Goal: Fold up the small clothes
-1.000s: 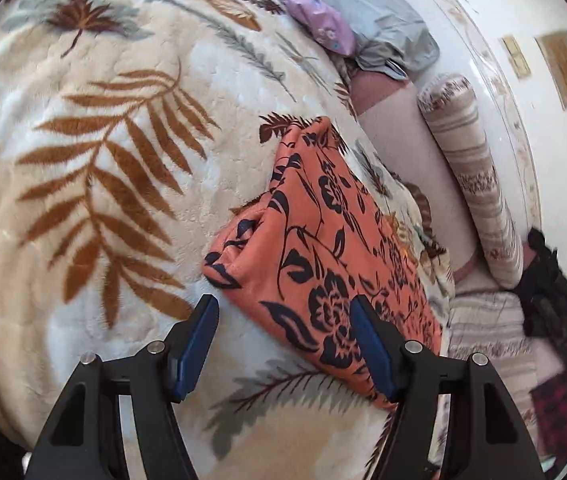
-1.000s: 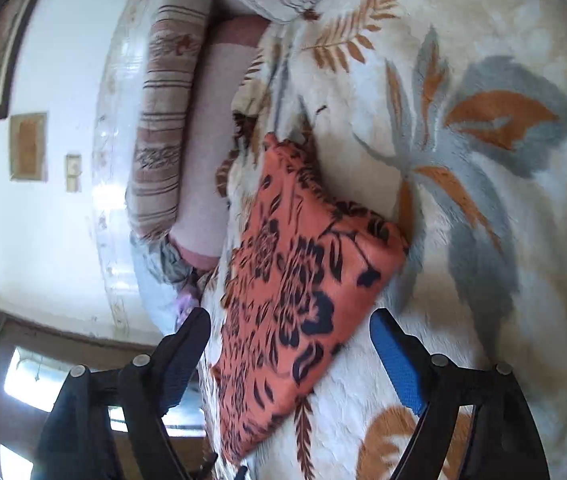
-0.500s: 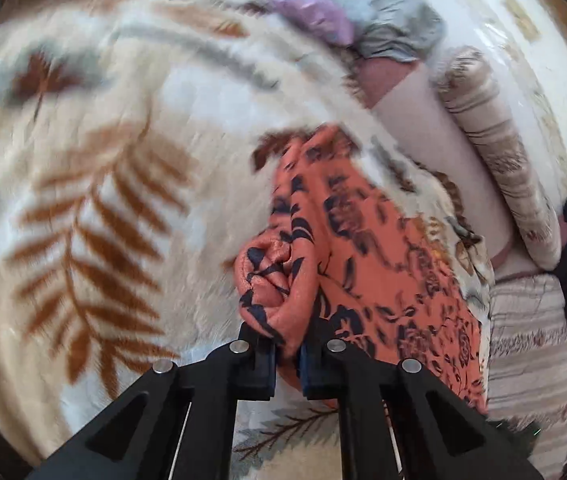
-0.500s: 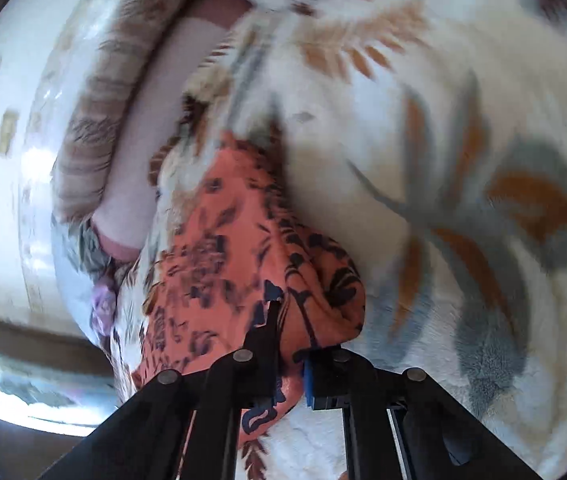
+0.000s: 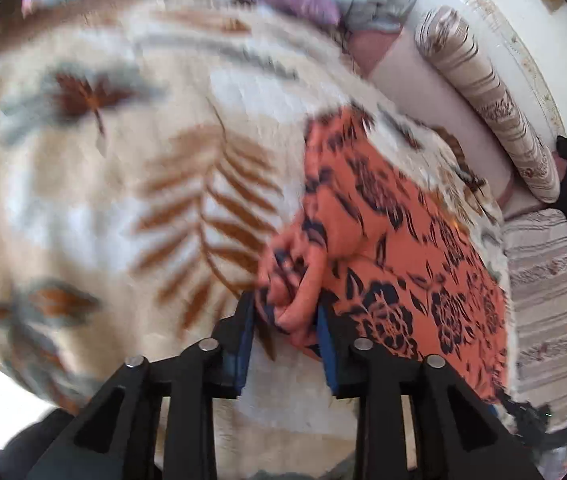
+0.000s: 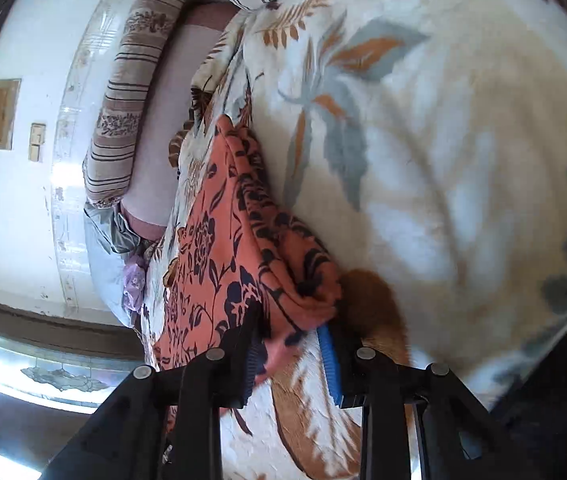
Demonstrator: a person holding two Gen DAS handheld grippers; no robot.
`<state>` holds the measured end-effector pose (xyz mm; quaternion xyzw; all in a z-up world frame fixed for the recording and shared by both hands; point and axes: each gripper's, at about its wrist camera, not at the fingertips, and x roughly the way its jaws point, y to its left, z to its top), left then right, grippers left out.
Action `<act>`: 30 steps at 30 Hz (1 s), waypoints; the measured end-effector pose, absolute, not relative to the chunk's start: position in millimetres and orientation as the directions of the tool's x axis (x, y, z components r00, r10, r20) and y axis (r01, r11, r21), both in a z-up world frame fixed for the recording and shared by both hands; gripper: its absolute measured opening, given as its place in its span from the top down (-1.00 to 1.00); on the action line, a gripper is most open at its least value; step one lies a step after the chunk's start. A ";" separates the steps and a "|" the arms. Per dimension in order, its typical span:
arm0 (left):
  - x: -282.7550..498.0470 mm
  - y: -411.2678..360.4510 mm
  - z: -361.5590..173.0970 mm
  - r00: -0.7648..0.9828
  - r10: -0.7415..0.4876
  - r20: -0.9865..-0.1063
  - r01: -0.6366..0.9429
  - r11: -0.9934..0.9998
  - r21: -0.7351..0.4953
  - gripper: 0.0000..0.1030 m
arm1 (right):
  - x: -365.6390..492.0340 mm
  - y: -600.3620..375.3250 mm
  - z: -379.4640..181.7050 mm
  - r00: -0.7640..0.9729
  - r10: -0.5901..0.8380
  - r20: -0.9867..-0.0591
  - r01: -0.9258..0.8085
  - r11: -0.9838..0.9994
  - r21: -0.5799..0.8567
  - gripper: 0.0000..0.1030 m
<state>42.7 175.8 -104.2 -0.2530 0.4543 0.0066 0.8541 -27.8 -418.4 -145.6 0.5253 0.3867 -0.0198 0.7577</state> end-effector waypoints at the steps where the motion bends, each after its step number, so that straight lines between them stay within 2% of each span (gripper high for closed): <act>1: 37.6 178.7 -96.0 0.616 -0.153 -0.773 -0.259 0.887 -0.382 0.29 | -31.2 -422.7 -139.8 0.695 0.357 -0.624 0.437 0.481 0.761 0.28; 3: 36.4 185.2 -86.3 0.636 -0.082 -0.767 -0.294 0.894 -0.339 0.25 | -37.7 -435.1 -130.8 0.691 0.314 -0.651 0.445 0.525 0.726 0.10; 5: 38.8 184.9 -78.2 0.648 -0.060 -0.759 -0.296 0.899 -0.324 0.25 | -35.6 -447.2 -119.8 0.702 0.283 -0.654 0.449 0.538 0.714 -0.01; 8: 50.6 158.7 -64.8 0.671 -0.031 -0.740 -0.233 0.940 -0.251 0.23 | -13.2 -454.7 -99.8 0.718 0.302 -0.627 0.394 0.566 0.724 -0.01; 10: 62.9 135.4 -55.6 0.687 -0.049 -0.725 -0.156 0.964 -0.213 0.04 | 8.3 -450.6 -81.1 0.719 0.363 -0.593 0.316 0.590 0.743 -0.02; 12: 77.9 110.2 -52.7 0.686 -0.091 -0.722 -0.075 0.978 -0.196 -0.40 | 44.7 -438.3 -70.7 0.684 0.456 -0.569 0.232 0.604 0.763 -0.21; 13: 85.0 98.1 -53.2 0.678 -0.108 -0.727 -0.044 0.981 -0.187 -0.47 | 64.3 -430.6 -70.8 0.664 0.498 -0.559 0.202 0.599 0.774 -0.23; 15: 100.9 78.2 -62.9 0.655 -0.137 -0.743 0.024 0.987 -0.160 -0.49 | 109.2 -418.8 -82.0 0.576 0.602 -0.553 0.167 0.576 0.800 -0.27; 18: 118.5 71.2 -99.9 0.585 -0.098 -0.805 0.007 0.993 -0.116 -0.48 | 169.1 -409.8 -117.6 0.442 0.686 -0.579 0.187 0.561 0.807 -0.28; 19: 123.2 76.1 -117.8 0.545 -0.094 -0.833 -0.015 0.992 -0.122 -0.47 | 179.1 -412.5 -124.3 0.439 0.648 -0.623 0.195 0.608 0.769 -0.25; 20: 120.9 79.0 -124.7 0.574 -0.103 -0.813 -0.005 0.992 -0.129 -0.47 | 193.1 -426.3 -131.9 0.484 0.604 -0.633 0.222 0.615 0.756 -0.20; 21: 115.0 75.8 -124.8 0.619 -0.082 -0.781 0.020 0.996 -0.089 -0.48 | 198.6 -438.8 -136.2 0.529 0.605 -0.595 0.239 0.567 0.788 -0.20; 24: 108.3 62.5 -128.4 0.641 -0.016 -0.767 0.040 0.999 0.012 -0.49 | 208.6 -476.4 -140.2 0.637 0.512 -0.576 0.327 0.497 0.804 -0.21; 27: 105.7 69.2 -130.2 0.657 -0.048 -0.752 0.034 0.999 -0.034 -0.51 | 200.1 -476.6 -122.1 0.642 0.489 -0.591 0.289 0.559 0.777 -0.23; 30: 100.5 65.0 -132.4 0.684 -0.028 -0.729 0.036 0.999 -0.005 -0.51 | 158.0 -477.9 -98.1 0.684 0.406 -0.606 0.275 0.625 0.730 -0.28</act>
